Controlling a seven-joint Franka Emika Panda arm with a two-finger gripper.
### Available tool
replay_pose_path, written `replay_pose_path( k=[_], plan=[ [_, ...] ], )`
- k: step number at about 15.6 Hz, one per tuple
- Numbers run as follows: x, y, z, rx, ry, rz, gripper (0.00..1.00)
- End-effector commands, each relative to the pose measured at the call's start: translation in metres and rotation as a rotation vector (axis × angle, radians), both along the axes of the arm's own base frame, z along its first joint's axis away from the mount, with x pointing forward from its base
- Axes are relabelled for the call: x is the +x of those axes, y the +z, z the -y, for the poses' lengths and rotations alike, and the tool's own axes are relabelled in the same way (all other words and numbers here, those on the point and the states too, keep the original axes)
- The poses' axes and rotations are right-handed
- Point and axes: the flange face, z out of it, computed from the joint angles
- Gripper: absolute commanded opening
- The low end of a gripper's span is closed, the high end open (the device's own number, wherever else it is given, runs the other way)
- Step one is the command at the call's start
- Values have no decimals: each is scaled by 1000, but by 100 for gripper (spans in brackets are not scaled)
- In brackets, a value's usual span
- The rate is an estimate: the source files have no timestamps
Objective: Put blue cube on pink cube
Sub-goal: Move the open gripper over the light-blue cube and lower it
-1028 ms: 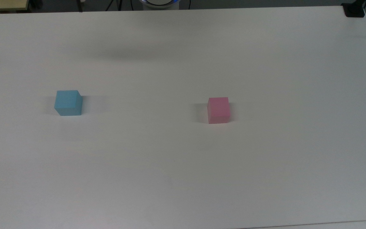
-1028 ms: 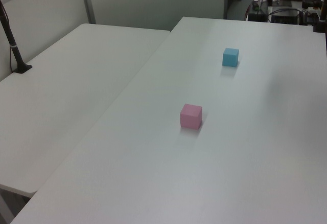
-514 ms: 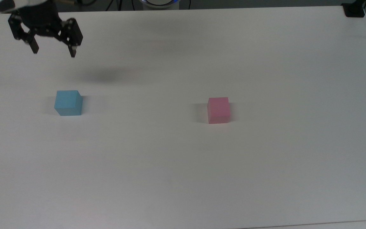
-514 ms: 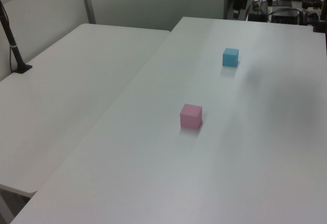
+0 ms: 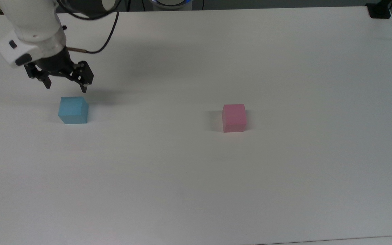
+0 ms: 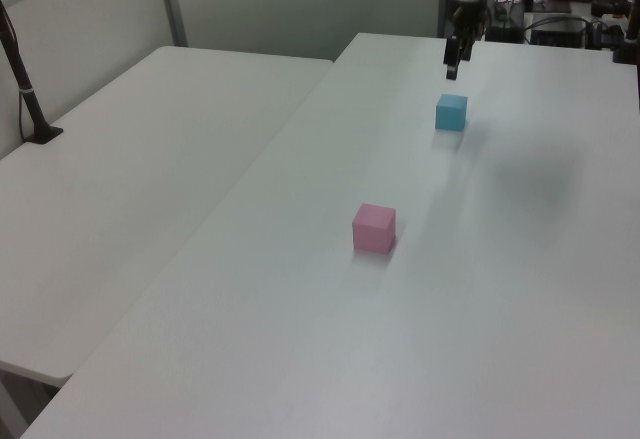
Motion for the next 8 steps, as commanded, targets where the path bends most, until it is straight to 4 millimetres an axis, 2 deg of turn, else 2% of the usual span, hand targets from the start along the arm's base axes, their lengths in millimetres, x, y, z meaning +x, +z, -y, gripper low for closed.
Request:
replay_pose_path(
  k=[1, 3, 5, 8],
  plan=[
    [2, -25, 2, -21, 26, -24, 100],
    [3, -29, 3, -29, 29, -17, 100],
    [4, -48, 4, -32, 34, -31, 100],
    [7, -62, 6, -47, 40, -35, 100]
  ],
)
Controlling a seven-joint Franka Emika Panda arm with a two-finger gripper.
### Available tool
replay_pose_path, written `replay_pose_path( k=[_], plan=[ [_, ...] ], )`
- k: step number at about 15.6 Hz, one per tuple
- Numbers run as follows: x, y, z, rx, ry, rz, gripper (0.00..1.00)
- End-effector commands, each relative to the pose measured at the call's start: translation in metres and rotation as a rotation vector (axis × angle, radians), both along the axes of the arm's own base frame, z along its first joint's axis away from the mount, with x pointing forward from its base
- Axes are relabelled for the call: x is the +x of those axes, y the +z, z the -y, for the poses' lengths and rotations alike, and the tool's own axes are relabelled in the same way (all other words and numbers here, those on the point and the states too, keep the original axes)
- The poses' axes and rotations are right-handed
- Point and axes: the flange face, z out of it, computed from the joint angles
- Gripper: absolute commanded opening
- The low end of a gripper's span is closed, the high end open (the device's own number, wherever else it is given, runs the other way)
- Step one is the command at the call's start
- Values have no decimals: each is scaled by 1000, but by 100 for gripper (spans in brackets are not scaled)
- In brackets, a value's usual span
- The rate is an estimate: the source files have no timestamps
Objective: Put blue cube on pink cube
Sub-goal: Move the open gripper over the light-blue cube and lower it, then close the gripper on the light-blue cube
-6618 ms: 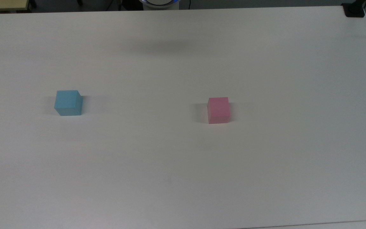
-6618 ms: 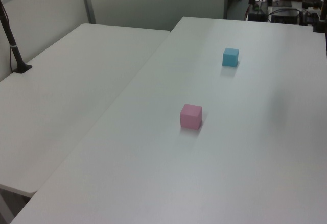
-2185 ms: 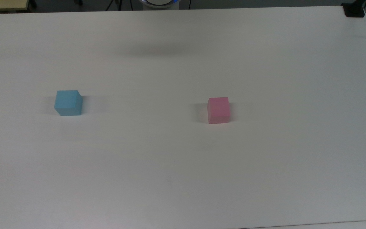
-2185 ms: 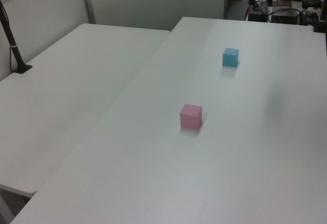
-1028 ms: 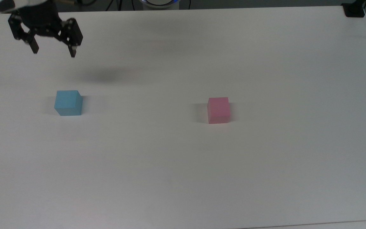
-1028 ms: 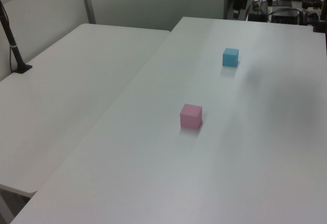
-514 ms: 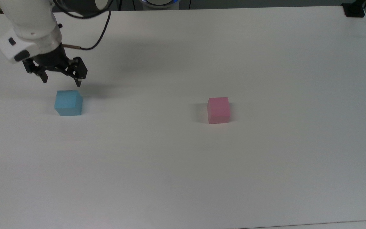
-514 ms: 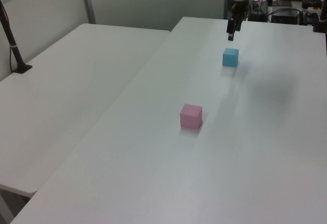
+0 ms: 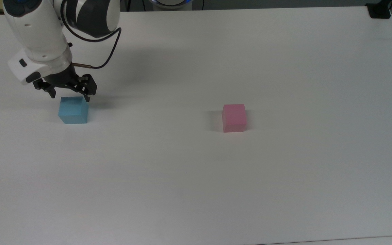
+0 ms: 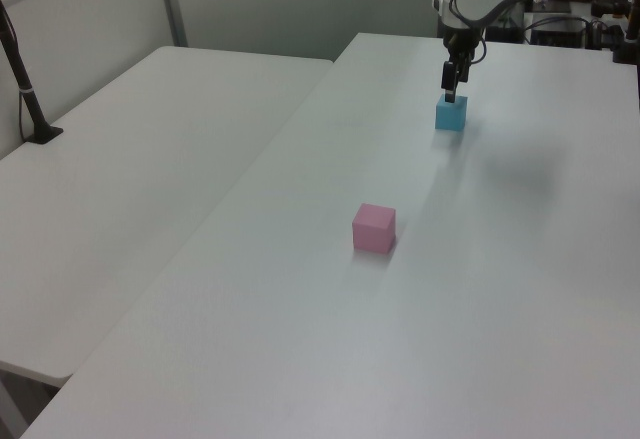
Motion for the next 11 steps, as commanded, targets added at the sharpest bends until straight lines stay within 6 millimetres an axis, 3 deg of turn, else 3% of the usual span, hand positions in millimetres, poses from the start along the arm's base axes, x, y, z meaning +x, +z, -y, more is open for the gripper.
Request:
replay_pose_path(
  k=[1, 6, 7, 8, 10, 11],
  plan=[
    [0, -22, 5, -28, 28, -8, 100],
    [1, -36, 14, -44, 26, -9, 99],
    [0, -36, 16, -44, 23, -9, 89],
    [0, -37, 16, -42, 20, -10, 70],
    [0, -37, 16, -36, 13, -9, 53],
    [0, -35, 16, -34, 1, -4, 51]
  ],
)
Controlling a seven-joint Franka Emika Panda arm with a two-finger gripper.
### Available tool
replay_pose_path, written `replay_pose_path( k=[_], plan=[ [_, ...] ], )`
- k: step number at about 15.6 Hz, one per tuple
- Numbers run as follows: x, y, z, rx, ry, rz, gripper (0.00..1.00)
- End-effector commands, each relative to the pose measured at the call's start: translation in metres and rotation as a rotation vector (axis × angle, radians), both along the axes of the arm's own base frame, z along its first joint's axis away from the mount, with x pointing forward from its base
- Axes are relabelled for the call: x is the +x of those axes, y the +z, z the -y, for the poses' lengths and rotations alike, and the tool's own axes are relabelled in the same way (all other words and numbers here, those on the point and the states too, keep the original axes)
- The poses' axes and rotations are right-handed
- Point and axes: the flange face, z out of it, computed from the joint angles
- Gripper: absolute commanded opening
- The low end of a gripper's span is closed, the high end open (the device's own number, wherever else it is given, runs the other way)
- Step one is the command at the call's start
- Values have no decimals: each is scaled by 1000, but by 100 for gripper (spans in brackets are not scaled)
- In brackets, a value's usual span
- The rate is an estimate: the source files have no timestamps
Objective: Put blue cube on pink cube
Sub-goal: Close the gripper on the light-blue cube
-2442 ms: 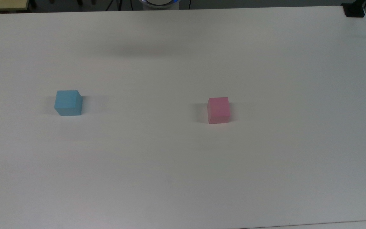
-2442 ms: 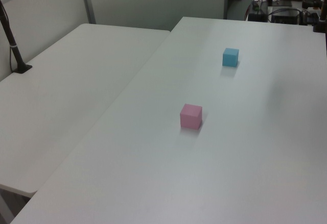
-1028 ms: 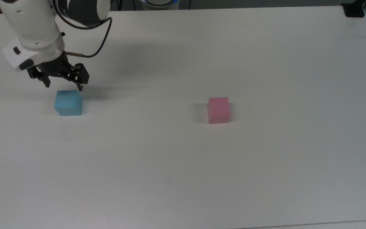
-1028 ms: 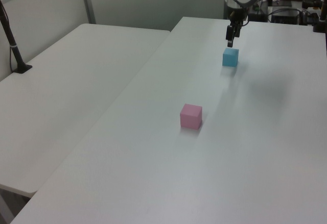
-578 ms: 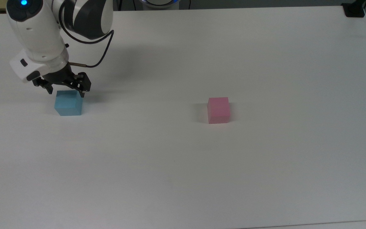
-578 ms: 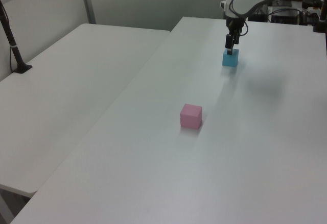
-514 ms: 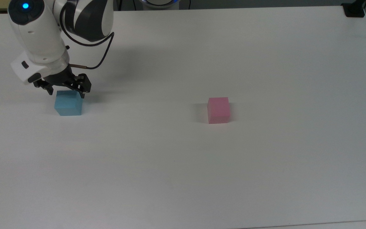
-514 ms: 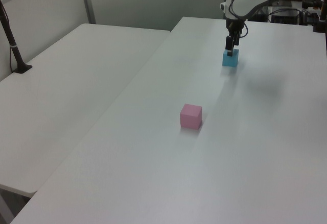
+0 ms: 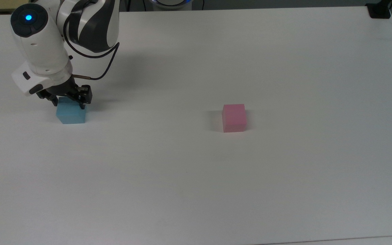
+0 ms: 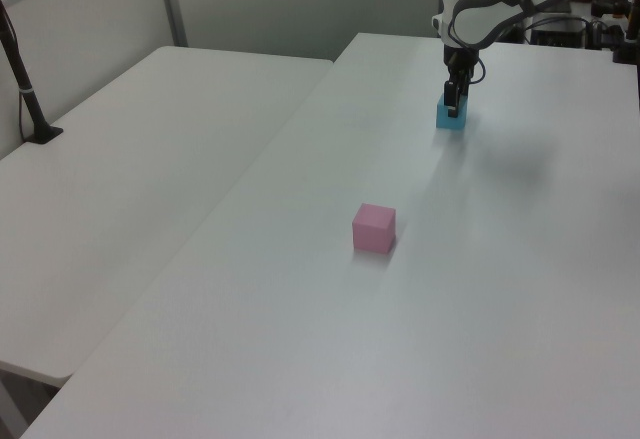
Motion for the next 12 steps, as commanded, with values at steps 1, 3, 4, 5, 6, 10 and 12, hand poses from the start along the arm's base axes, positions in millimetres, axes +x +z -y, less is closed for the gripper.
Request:
replay_pose_path(
  k=[1, 3, 4, 5, 6, 10, 12],
  plan=[
    [-1, 5, 0, -4, -15, 21, 49],
    [-1, 15, -4, -1, -25, 27, 48],
    [-2, 24, -8, 3, -22, 27, 48],
    [-4, 35, -11, 10, -22, 19, 48],
    [-7, 50, -16, 19, -24, 10, 48],
    [-17, 105, -52, 61, -25, 10, 48],
    [-25, 134, -67, 71, -9, 14, 48]
  ],
)
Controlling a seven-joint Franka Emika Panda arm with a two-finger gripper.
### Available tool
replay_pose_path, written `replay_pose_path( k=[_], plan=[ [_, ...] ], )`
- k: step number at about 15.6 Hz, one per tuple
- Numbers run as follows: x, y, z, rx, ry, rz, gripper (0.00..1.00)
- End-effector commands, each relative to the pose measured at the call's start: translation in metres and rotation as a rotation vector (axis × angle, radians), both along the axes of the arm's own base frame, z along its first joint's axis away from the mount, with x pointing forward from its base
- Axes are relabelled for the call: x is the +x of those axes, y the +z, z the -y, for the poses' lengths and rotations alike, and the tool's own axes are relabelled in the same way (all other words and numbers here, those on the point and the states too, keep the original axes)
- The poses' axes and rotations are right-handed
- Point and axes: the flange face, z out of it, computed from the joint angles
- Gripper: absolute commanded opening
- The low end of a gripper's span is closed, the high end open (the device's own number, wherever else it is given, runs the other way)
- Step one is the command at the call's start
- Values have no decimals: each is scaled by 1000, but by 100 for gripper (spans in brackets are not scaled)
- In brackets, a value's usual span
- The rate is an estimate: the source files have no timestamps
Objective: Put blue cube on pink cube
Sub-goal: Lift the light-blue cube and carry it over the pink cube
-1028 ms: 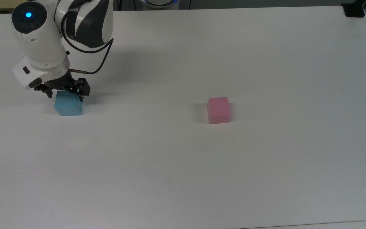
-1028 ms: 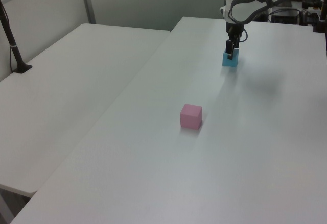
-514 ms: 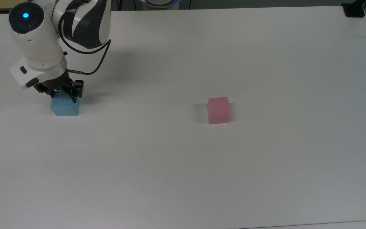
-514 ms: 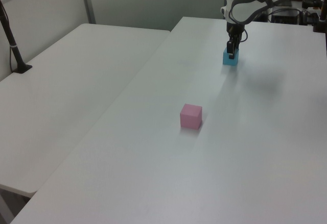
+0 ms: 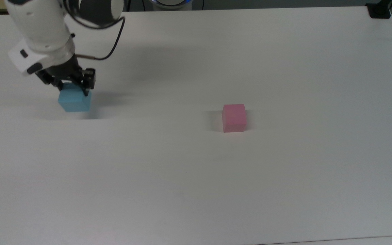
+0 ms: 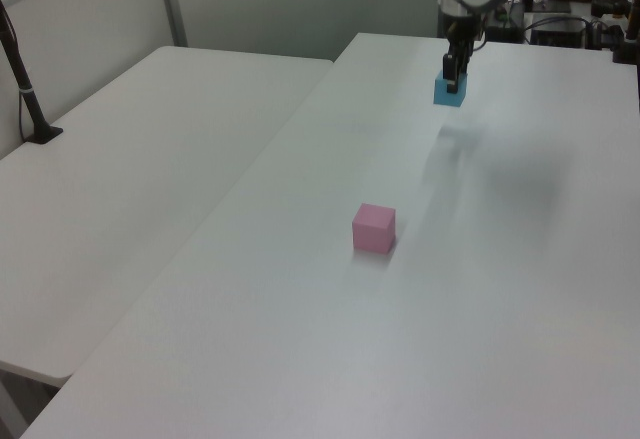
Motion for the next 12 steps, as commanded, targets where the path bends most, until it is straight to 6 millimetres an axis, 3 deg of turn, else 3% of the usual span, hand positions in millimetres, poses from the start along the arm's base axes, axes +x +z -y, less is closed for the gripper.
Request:
replay_pose_path(
  k=[1, 7, 12],
  plan=[
    [-23, 56, -35, 31, 8, 3, 48],
    [-46, 119, -106, 80, 29, 15, 48],
    [-47, 126, -157, 87, 16, 1, 48]
  ],
)
